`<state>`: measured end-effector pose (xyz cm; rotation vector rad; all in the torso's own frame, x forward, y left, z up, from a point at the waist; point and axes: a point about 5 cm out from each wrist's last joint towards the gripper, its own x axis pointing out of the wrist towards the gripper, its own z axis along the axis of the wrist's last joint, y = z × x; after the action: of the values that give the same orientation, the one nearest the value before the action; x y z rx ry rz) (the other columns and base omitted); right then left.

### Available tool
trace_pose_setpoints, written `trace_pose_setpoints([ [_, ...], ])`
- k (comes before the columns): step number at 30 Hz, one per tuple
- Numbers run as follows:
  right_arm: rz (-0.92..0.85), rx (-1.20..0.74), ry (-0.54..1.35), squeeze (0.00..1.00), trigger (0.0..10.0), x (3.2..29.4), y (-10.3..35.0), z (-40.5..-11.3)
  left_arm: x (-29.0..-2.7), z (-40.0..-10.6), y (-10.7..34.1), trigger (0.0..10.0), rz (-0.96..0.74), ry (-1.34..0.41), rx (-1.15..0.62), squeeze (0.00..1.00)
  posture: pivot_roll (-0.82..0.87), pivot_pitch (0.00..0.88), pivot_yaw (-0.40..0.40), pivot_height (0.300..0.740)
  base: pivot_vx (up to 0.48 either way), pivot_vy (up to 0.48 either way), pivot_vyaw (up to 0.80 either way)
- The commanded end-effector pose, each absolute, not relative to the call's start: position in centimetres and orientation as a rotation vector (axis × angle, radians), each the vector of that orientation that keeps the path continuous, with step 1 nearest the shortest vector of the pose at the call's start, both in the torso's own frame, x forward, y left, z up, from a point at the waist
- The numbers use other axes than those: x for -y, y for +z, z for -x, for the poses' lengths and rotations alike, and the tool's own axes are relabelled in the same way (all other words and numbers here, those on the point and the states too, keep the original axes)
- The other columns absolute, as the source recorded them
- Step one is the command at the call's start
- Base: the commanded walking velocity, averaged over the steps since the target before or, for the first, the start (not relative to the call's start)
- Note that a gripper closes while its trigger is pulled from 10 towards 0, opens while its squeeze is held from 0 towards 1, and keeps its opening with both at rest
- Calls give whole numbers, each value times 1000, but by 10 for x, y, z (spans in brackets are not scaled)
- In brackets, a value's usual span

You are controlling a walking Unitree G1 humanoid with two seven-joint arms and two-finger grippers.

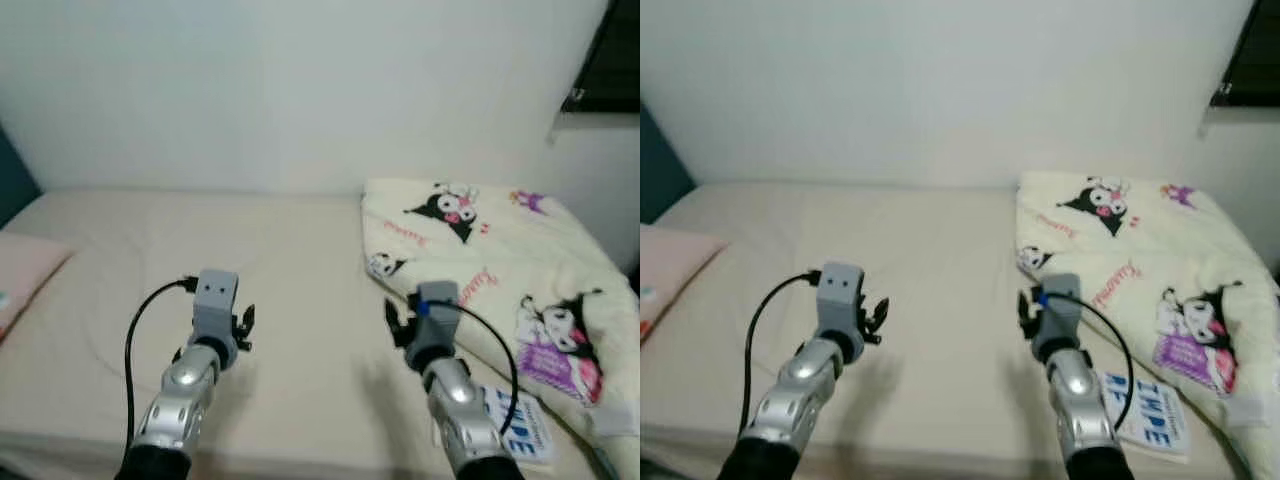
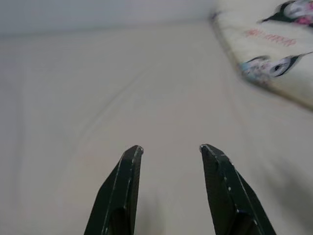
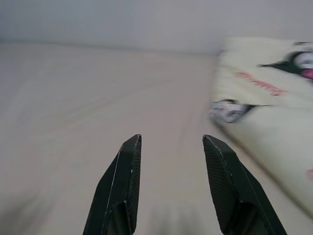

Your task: Clean up the room

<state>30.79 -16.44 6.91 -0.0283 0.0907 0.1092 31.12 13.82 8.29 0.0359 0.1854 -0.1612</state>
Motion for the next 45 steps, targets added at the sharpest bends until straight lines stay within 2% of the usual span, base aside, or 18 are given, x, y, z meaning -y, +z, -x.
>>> trace_pose_setpoints([
  [1, 23, -106, 100, 0, 10000, 167, 65, -306, -139, -310, 81, 10000, -36, -160, -195, 0, -2, 0, 14, 740, 0, 0, 800],
  [7, 25, -106, 101, 0, 10000, 168, 66, -306, -139, -310, 81, 10000, -27, -160, -194, 0, -2, 0, 12, 740, 0, 0, 800],
  [11, 11, -110, 84, 0, 10000, 170, 65, -306, -137, -309, 81, 10000, -45, -178, -194, 0, -4, 0, 10, 740, 0, 0, 0],
  [37, -15, -129, 53, 0, 10000, 171, 58, -294, -131, -309, 80, 10000, -24, -189, -204, 0, -21, 0, 23, 740, 0, -467, 0],
  [40, -16, -130, 49, 0, 10000, 172, 58, -294, -130, -310, 79, 10000, 2, -182, -230, 0, -22, 0, 25, 740, 0, 0, 0],
  [45, -19, -130, 40, 0, 10000, 174, 57, -293, -128, -311, 81, 10000, 22, -201, -226, 0, -22, 0, 32, 740, 0, 480, 0],
])
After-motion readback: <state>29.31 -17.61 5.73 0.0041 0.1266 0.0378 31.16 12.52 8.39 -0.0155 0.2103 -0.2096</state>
